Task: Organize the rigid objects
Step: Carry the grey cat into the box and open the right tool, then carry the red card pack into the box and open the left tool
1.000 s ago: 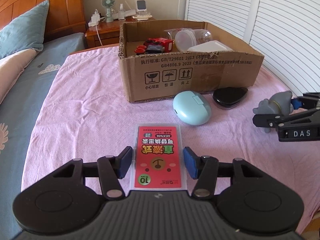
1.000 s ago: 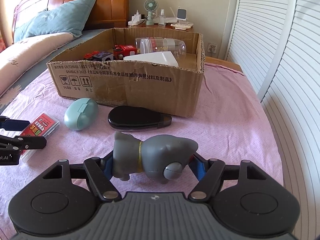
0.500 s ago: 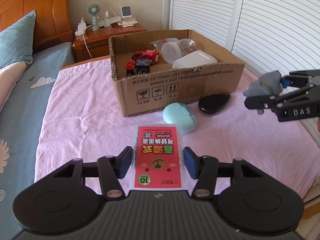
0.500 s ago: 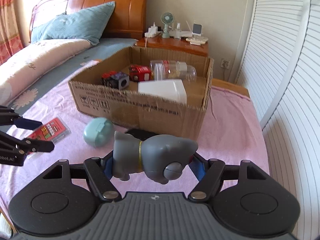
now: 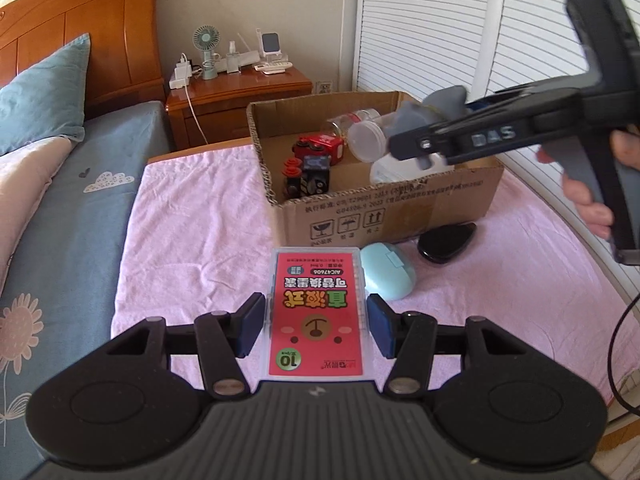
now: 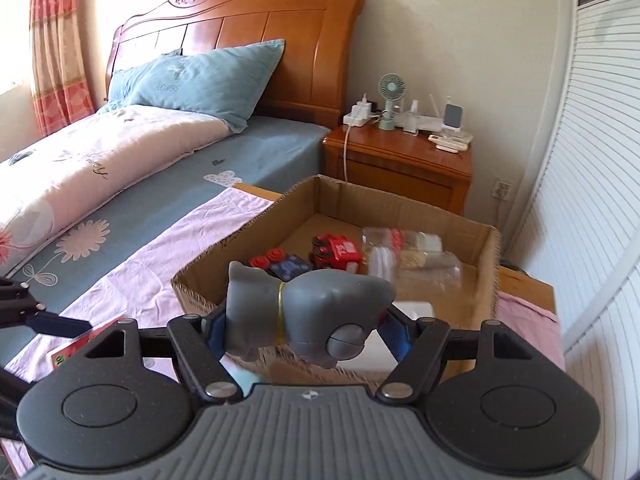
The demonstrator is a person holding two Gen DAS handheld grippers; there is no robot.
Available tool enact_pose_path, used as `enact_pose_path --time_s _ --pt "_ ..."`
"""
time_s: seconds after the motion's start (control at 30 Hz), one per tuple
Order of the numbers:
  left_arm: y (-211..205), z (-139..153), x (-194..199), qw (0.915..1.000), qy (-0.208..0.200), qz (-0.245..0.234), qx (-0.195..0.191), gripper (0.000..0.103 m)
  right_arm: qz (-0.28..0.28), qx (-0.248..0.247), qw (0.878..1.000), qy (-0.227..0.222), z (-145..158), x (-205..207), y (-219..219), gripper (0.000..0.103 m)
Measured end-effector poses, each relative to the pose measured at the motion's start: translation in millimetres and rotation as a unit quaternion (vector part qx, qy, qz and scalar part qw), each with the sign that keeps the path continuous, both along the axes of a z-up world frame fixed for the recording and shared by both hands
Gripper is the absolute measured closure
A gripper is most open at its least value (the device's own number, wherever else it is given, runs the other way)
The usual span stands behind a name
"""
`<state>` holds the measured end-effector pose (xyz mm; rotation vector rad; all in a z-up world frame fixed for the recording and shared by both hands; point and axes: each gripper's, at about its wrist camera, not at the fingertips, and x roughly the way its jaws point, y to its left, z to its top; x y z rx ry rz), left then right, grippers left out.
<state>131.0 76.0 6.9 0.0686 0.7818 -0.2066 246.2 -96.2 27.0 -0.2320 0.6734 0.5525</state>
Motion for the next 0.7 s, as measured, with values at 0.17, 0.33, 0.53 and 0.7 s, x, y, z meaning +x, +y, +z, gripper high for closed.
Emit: enact_pose_path --time_s 0.17,0.33,0.53,0.7 --pt "9 1 2 0.9999 -0.002 0.010 0.006 0.049 0.002 -0.006 1.000 0.023 -16 22 20 0.026" --pt "13 3 5 0.9999 -0.005 0.014 0.007 0.049 0.001 -0.007 0.999 0.031 -27 23 24 0.026" --pt "12 7 10 0.9998 -0.011 0.014 0.009 0.049 -0.001 0.033 0.999 0.026 -22 19 11 0.000" --pt "8 14 14 0.9997 -0.018 0.007 0.014 0.049 -0.001 0.032 0.999 0.029 -15 2 2 0.000"
